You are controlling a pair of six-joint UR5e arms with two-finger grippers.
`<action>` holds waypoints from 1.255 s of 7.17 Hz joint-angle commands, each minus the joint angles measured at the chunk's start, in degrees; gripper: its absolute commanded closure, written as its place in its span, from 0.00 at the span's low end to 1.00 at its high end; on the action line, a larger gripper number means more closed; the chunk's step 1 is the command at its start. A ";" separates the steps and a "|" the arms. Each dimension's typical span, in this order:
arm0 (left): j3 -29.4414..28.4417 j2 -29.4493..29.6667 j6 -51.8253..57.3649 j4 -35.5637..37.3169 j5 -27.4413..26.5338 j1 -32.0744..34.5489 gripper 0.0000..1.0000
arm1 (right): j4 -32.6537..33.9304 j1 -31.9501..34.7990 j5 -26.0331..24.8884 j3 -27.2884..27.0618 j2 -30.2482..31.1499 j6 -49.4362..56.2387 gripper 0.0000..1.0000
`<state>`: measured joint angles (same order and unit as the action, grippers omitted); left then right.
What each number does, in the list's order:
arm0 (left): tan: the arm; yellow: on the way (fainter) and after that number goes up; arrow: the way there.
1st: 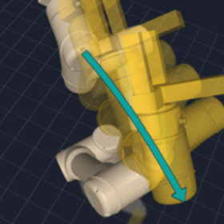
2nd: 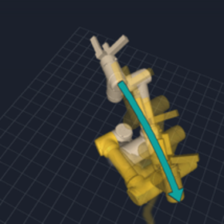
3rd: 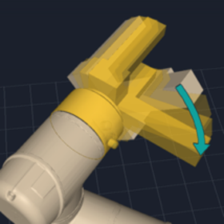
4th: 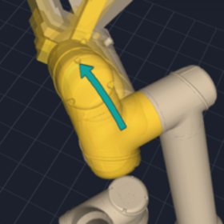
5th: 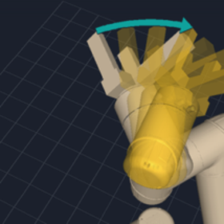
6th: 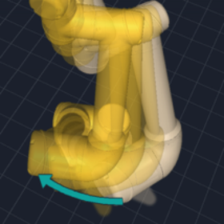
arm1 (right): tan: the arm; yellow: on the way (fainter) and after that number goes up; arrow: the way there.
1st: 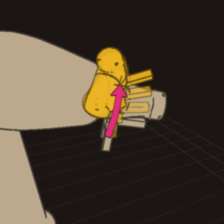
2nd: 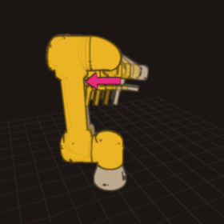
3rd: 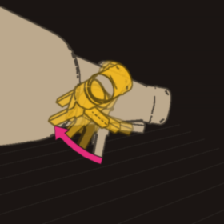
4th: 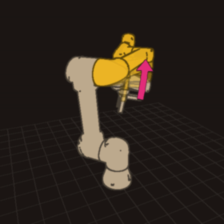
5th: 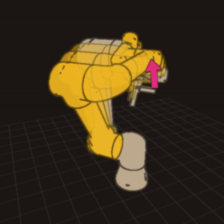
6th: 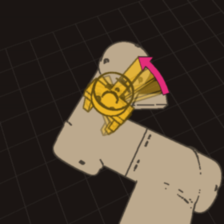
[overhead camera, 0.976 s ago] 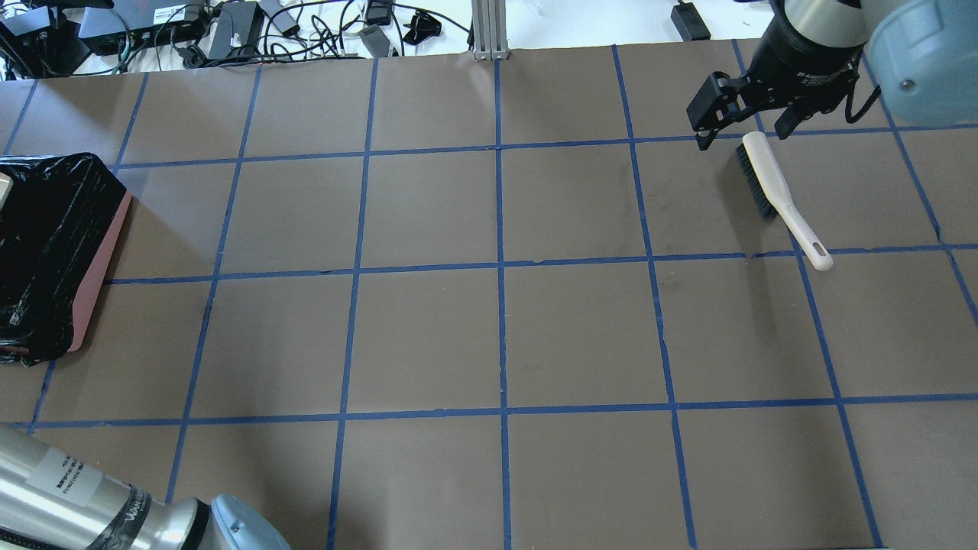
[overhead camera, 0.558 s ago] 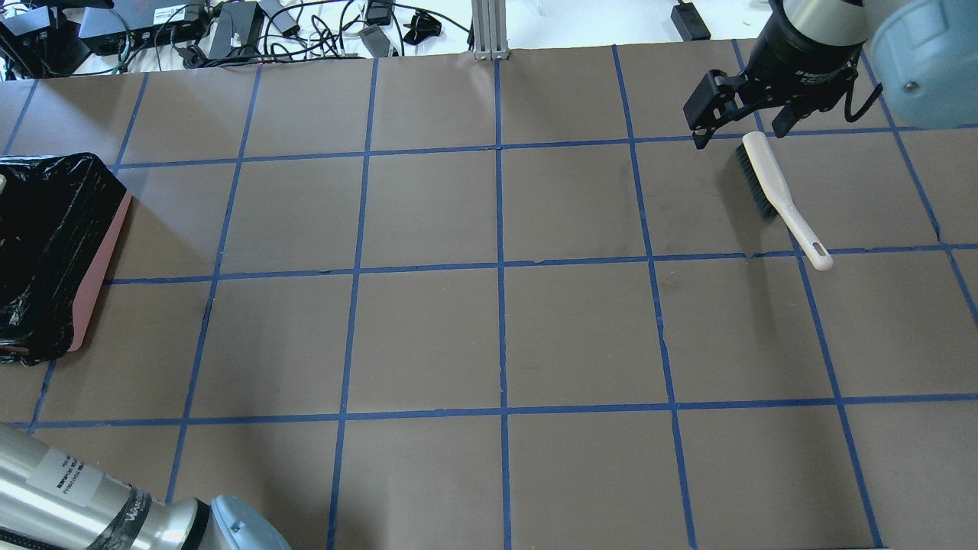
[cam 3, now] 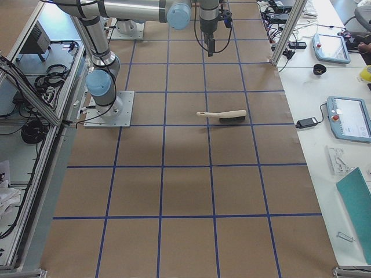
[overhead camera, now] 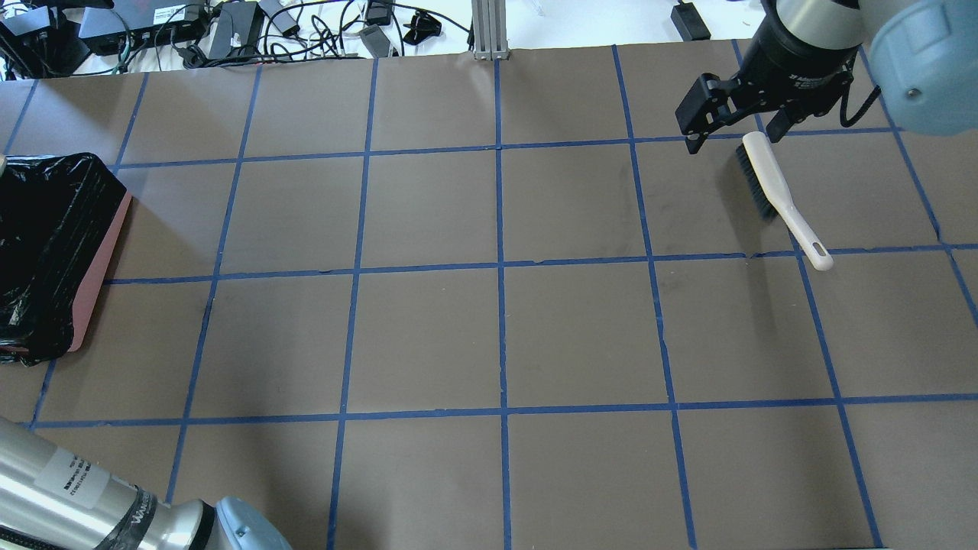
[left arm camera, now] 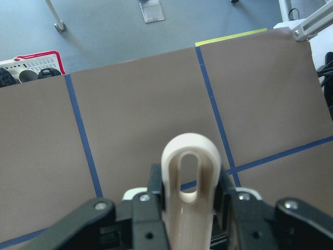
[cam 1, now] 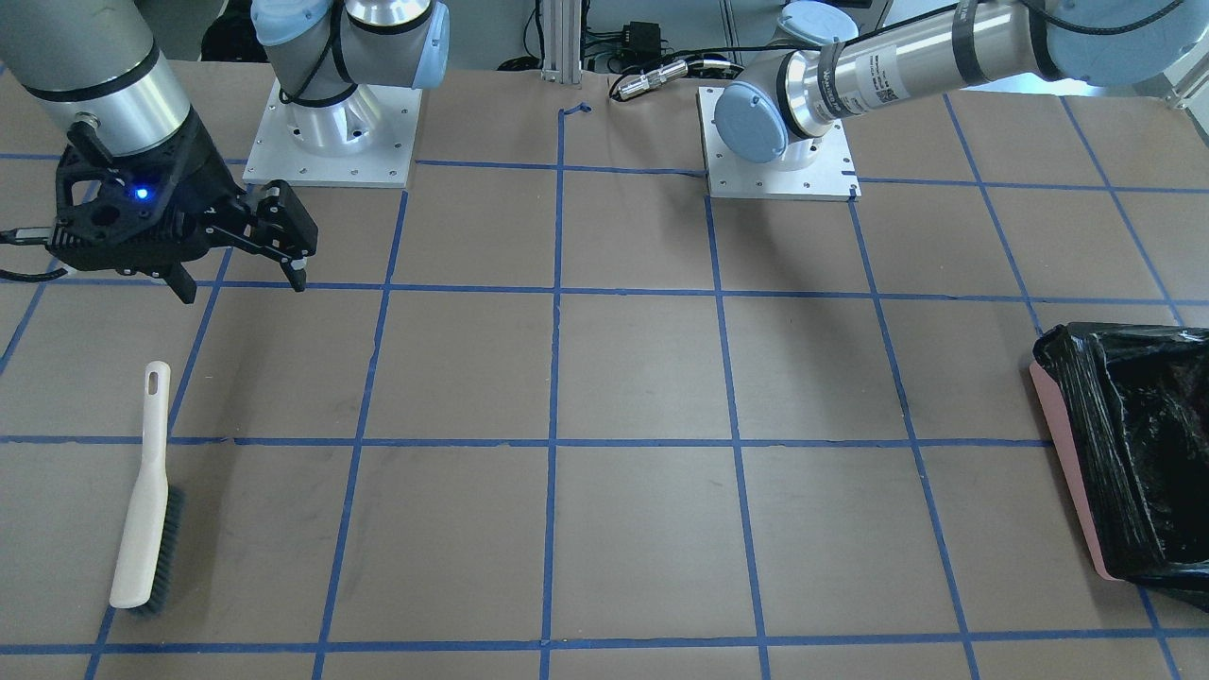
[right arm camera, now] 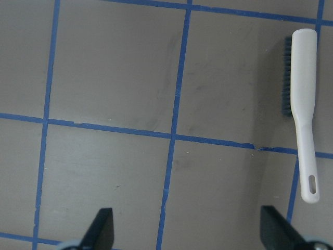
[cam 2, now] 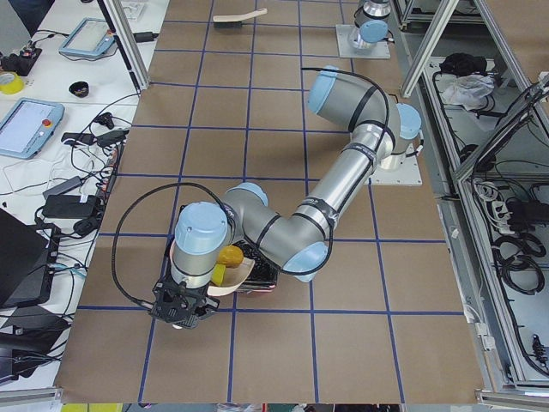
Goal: Sweep and dump trash into bin
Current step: 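Keep the dustpan tipped over the bin with the left gripper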
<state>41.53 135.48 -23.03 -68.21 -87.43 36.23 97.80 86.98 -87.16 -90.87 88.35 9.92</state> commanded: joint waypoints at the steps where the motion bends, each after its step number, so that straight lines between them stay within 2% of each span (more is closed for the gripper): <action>1: 5.63 -1.62 -1.31 7.34 -0.46 1.39 1.00 | -0.24 1.88 -0.03 0.08 0.07 -2.09 0.00; 2: 8.89 -1.80 -1.05 12.00 -0.37 1.39 1.00 | -0.24 1.88 -0.03 0.08 0.07 -2.09 0.00; 7: 9.27 -5.39 -1.22 13.10 -0.99 1.91 1.00 | -0.33 1.88 0.06 -0.27 0.59 -1.65 0.00; 8: 9.80 -5.49 -1.22 15.45 -0.90 2.18 1.00 | -0.42 1.88 -0.02 -0.36 0.68 -1.92 0.00; 9: 11.45 -5.49 -1.14 20.78 -1.42 2.79 1.00 | -0.94 1.88 0.06 -0.45 0.94 -1.92 0.00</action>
<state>51.58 130.15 -24.23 -52.10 -88.47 38.43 97.27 88.86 -87.16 -91.20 89.05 8.07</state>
